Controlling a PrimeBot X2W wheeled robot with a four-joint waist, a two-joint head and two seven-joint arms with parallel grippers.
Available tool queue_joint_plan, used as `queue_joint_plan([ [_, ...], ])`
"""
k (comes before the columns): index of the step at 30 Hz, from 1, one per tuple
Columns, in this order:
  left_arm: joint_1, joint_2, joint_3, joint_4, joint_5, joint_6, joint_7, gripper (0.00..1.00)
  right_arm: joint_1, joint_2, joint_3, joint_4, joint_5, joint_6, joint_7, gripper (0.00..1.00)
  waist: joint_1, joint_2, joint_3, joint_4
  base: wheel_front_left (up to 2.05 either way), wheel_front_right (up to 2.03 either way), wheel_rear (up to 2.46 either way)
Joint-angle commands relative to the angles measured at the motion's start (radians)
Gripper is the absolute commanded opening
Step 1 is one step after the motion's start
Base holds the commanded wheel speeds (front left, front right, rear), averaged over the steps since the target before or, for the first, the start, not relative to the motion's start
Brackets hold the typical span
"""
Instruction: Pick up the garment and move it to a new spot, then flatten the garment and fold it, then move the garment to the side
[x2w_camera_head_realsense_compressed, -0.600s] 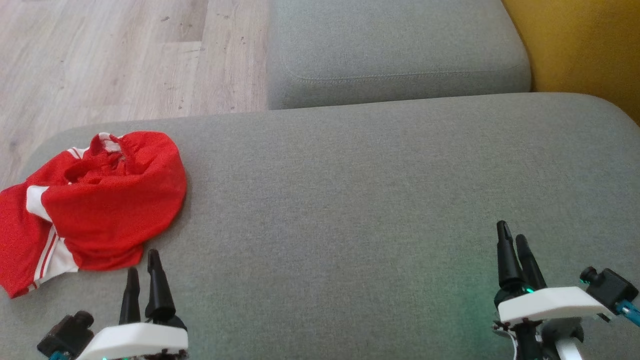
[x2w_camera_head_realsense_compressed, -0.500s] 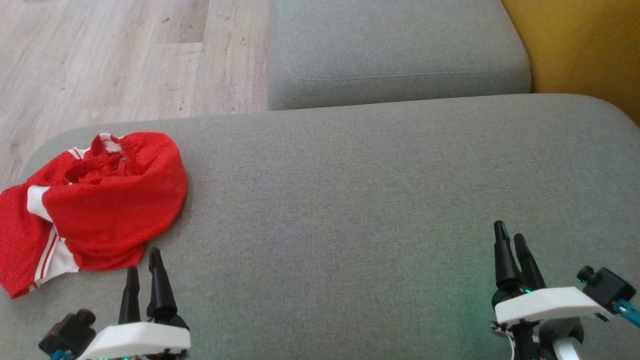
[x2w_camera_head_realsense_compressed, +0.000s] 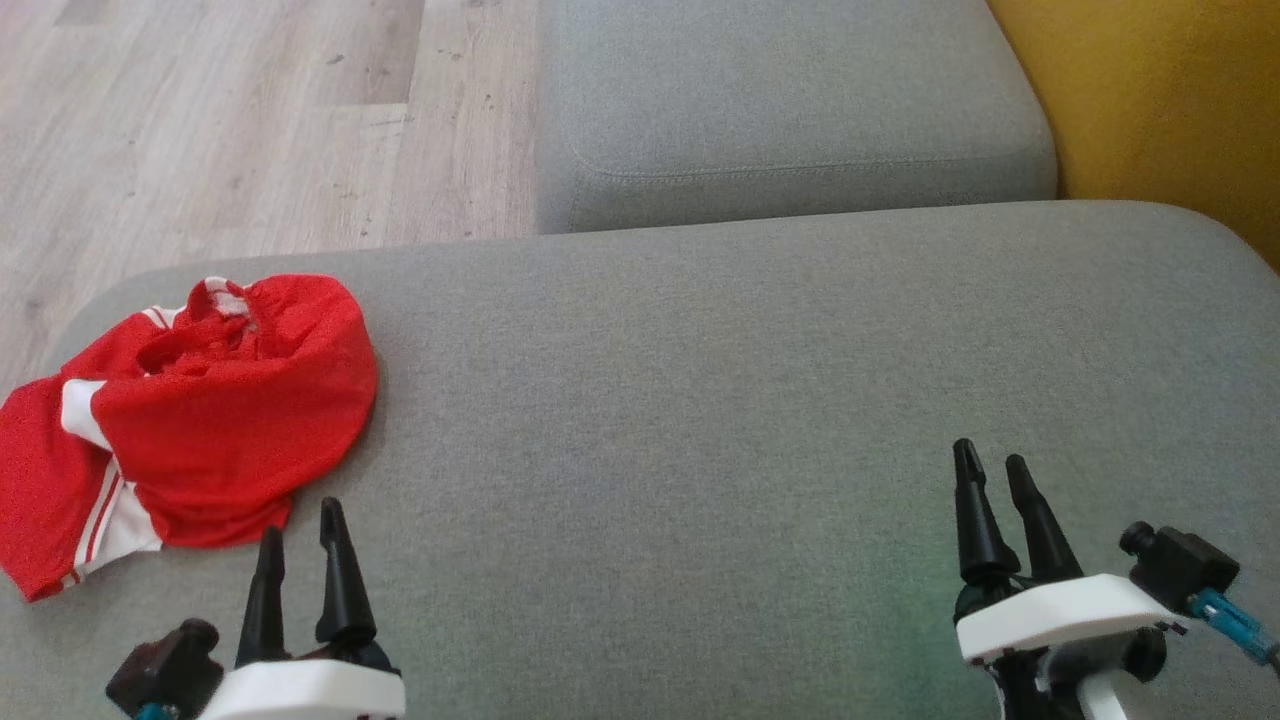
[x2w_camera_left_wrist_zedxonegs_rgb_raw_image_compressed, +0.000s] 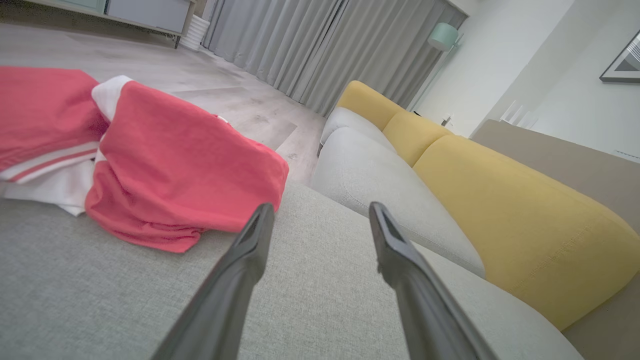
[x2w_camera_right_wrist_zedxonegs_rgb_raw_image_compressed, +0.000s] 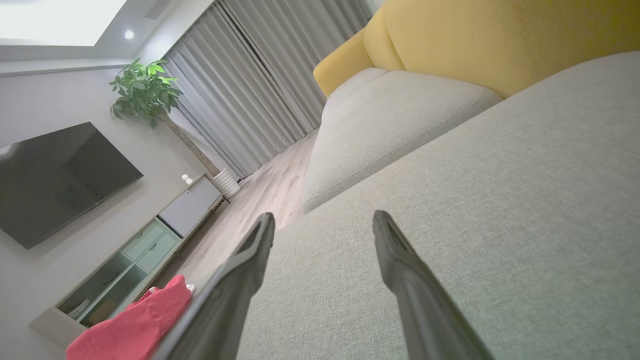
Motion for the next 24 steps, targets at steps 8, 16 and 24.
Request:
queue_joint_plan([
  [8,-0.015,0.011,0.001,-0.057,0.120,0.008,-0.033,1.00,-0.017,-0.008,0.043,-0.044,-0.107,-0.001,-0.036,1.00,0.0000,0.0000,-0.009,0.005,0.00,0.00,0.00],
  [16,-0.006,0.011,-0.012,-0.072,0.225,0.017,-0.057,1.00,-0.010,-0.009,0.062,-0.047,-0.194,-0.001,-0.060,1.00,0.0000,0.0000,-0.016,0.009,0.00,0.00,0.00],
  [24,0.000,0.012,-0.021,-0.083,0.331,0.021,-0.081,1.00,-0.009,-0.009,0.066,-0.040,-0.283,-0.001,-0.083,1.00,0.0000,0.0000,-0.021,0.011,0.00,0.00,0.00],
])
